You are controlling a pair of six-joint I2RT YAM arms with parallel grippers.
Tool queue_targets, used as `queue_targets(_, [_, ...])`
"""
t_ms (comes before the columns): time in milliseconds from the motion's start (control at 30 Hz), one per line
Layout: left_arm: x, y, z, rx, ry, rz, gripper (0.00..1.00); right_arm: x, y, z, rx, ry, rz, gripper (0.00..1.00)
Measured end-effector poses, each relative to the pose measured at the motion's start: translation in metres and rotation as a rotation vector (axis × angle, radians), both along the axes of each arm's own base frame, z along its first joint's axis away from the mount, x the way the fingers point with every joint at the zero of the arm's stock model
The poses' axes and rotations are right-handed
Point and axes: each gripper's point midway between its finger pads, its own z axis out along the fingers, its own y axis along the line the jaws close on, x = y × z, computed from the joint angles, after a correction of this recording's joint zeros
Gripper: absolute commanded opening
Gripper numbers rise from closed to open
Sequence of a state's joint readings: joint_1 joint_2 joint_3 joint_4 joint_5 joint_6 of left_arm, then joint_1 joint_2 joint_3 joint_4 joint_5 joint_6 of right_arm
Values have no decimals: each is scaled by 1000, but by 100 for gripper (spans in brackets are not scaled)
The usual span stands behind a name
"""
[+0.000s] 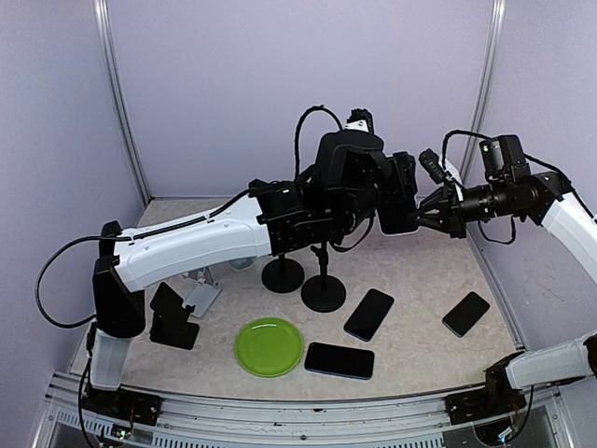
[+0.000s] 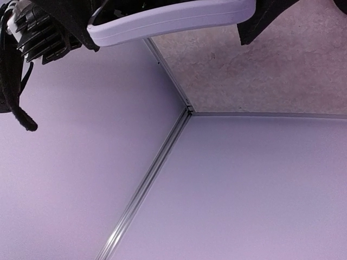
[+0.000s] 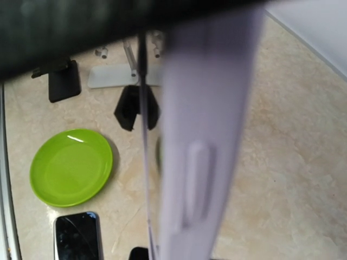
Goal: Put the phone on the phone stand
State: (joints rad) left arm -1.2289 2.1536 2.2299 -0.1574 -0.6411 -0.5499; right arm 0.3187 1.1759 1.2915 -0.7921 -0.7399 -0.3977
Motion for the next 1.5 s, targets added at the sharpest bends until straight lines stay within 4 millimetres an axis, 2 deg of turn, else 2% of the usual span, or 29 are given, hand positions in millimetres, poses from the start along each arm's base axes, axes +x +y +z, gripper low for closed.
queue_targets(33, [0,-1,0,3,-2,-5,58,0,0,0,-1,0,0,10])
queue_targets(67, [-1,-1,1,5,-6,-9,57,0,0,0,-1,-1,-1,22])
queue_targets(100, [-1,-2,2,7,-11,-13,56,-1,0,0,-1,-3,0,34])
queue_targets(200, [-4,-4,4,15,-29,-26,53,-4,2,8,17,-41,27,80])
queue_targets(267, [-5,-5,3,44,-49,-33,52,-9,3,15,24,-82,49,98])
queue_targets(467, [-6,-1,16,121,-128,-49,48,-18,-11,38,27,-193,39,100])
queue_targets(567, [-11,10,38,140,-177,-66,48,-13,-24,48,33,-230,1,100])
queue_targets(700, [-22,33,81,136,-252,-85,48,-4,-39,50,55,-221,-45,100])
queue_targets(833, [-36,68,124,125,-320,-84,48,9,-53,34,89,-174,-95,100])
queue_targets(933, [-46,98,138,151,-351,-78,51,20,-67,7,117,-104,-148,100])
queue_targets(1000, [-52,120,136,194,-361,-64,54,26,-78,-14,150,-46,-179,100])
queue_targets(1133, [-58,167,108,317,-362,-23,52,36,-96,-54,201,59,-240,99])
queue_targets(1200, [-54,189,97,362,-347,13,52,38,-102,-71,204,88,-265,99])
queue_targets(1333, [-39,240,88,423,-310,110,52,36,-109,-87,188,80,-296,98])
queue_targets(1500, [-43,308,70,439,-284,189,52,19,-107,-102,183,60,-297,97])
